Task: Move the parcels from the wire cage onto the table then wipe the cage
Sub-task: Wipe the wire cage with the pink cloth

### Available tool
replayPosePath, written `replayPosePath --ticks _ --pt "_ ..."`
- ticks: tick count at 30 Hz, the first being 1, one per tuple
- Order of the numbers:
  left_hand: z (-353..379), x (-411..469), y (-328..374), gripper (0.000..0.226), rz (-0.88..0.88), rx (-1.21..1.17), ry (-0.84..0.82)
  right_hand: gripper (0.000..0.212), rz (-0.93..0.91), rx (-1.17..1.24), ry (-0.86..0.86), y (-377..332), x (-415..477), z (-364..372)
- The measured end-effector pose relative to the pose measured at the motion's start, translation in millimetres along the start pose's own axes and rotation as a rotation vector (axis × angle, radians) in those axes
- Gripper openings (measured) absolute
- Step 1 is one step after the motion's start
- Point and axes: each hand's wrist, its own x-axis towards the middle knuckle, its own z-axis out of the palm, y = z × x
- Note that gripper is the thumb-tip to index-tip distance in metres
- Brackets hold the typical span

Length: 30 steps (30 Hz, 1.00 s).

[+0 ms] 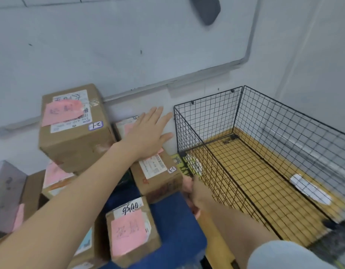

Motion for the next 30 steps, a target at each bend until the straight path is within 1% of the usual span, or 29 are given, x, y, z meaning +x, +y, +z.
replayPosePath --ticks 1,3,4,6,7,8,10,11,14,19,21,24,26,30 --pt "-4 -5 4 0.062 -0.007 -0.009 -0.012 0.041 -0.010 0.013 0.037 1 -4 -1" --pt "-10 -16 12 0.062 -0.020 -0.004 -0.021 0.043 -0.046 -0.061 0.110 5 -21 -6" --pt "-13 -22 15 0.062 -0.025 0.002 -0.019 0.042 -0.094 -0.097 0.168 7 -30 -7" --pt "-19 -31 22 0.061 -0.025 0.001 -0.005 0.035 -0.183 -0.090 0.257 6 -48 -13" --pt "-21 -35 26 0.061 -0.019 0.000 0.006 0.032 -0.185 -0.032 0.286 3 -59 -17" --pt "-24 -39 29 0.060 -0.013 0.003 0.018 0.033 -0.167 0.070 0.317 2 -69 -22" --pt "-31 -44 34 0.059 -0.012 0.015 0.044 0.041 -0.227 0.091 0.392 -7 -94 -35" --pt "-35 -46 36 0.059 -0.020 0.018 0.052 0.041 -0.285 0.083 0.386 -12 -108 -40" --pt "-47 -45 43 0.060 -0.057 -0.003 0.057 0.040 -0.434 0.171 0.352 -25 -147 -58" --pt "-63 -46 52 0.060 -0.111 -0.018 0.060 0.046 -0.549 0.278 0.395 -33 -179 -98" --pt "-67 -47 55 0.057 -0.145 -0.033 0.081 0.047 -0.602 0.271 0.437 -35 -186 -113" --pt "-71 -46 58 0.052 -0.285 0.058 0.155 0.051 -0.665 0.260 0.489 -37 -184 -140" --pt "-70 -42 58 0.051 -0.343 0.094 0.148 0.051 -0.691 0.233 0.532 -34 -178 -164" --pt "-57 -19 62 0.054 -0.388 0.053 0.096 0.056 -0.710 0.133 0.608 -24 -158 -219"
